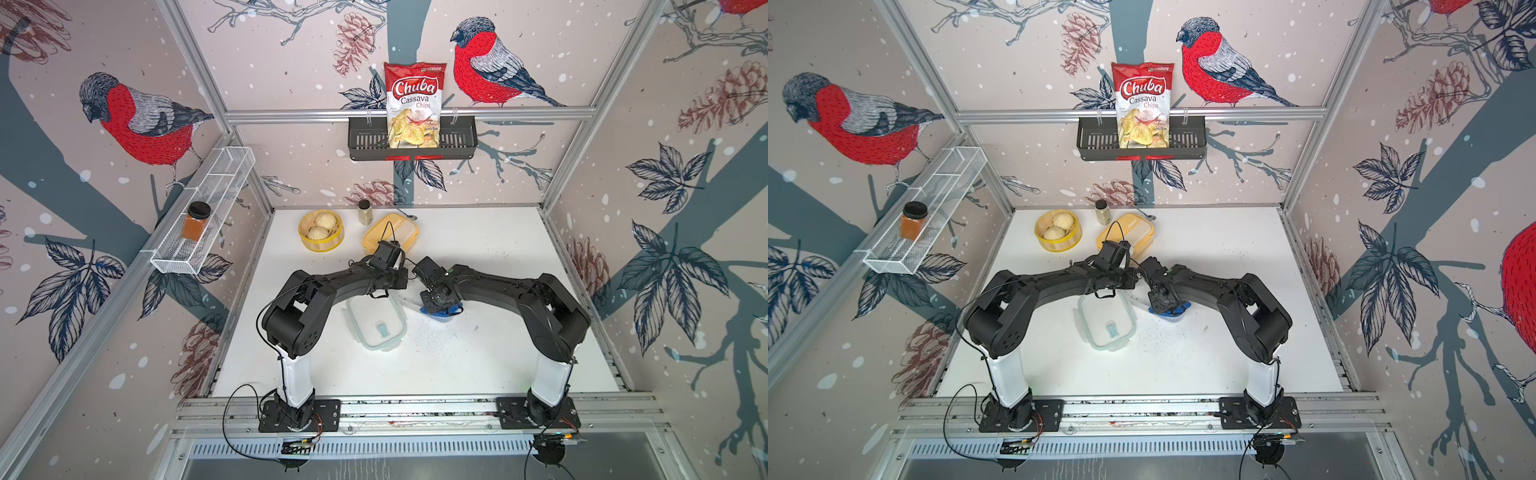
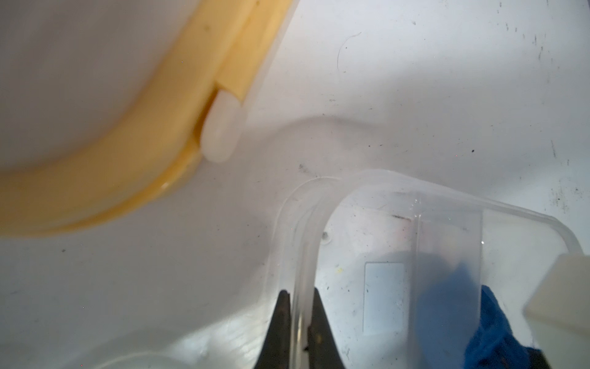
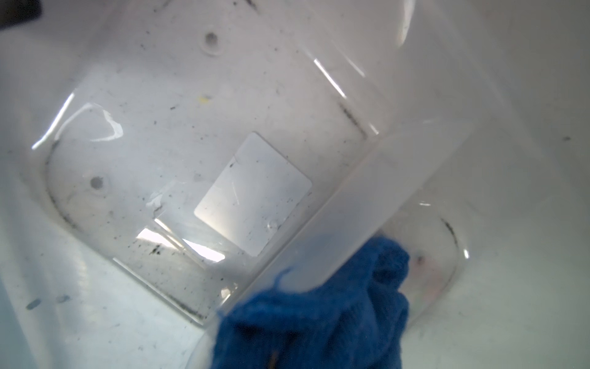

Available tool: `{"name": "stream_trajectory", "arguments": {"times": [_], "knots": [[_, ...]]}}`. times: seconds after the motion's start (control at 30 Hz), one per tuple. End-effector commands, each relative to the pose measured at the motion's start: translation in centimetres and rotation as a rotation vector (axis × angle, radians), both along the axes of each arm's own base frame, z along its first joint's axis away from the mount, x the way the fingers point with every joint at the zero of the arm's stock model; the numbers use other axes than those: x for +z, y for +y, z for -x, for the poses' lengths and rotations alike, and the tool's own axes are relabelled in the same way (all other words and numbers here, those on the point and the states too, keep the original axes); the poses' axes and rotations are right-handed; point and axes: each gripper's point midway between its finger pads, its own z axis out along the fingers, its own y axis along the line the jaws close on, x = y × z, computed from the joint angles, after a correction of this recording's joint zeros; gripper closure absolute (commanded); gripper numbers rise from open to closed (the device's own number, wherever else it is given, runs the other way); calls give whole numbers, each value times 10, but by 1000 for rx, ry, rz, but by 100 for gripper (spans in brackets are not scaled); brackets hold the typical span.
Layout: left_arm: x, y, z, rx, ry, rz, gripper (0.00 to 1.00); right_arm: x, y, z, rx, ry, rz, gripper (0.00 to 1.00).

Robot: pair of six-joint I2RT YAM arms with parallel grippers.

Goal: Wipe the insides of the lunch boxes
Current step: Wipe the dirt inside the lunch box.

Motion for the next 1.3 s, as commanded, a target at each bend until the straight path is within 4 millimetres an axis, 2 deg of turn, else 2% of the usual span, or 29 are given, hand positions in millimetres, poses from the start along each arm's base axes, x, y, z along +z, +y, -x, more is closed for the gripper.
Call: {"name": "stream_trajectory", "arguments": {"times": [0.0, 0.17, 0.27, 0.47, 0.63, 0.77, 0.97, 1.13, 1.27], "knots": [[-6, 2, -11, 105, 18, 57, 100, -29, 0, 118, 122, 552, -60, 100], [-9, 10, -15, 113, 10, 34, 100, -34, -25, 117, 121, 544, 60, 100], [-9, 14, -16, 115, 9, 23, 100, -37, -44, 108, 68, 526, 128, 100], [-10, 18, -13, 112, 4, 11, 100, -28, -73, 89, -37, 479, 150, 100], [-10, 18, -14, 107, 1, 8, 100, -15, -76, 80, -82, 462, 115, 100], [-8, 18, -14, 100, -9, 6, 100, -12, -92, 80, -120, 476, 174, 100], [-4, 17, -10, 82, -21, 21, 100, -14, -114, 61, -161, 441, 303, 100], [0, 17, -11, 76, -37, 29, 100, 2, -118, 44, -172, 408, 377, 100], [-1, 14, -11, 60, -40, 45, 100, 0, -123, 50, -177, 458, 414, 100]]}}
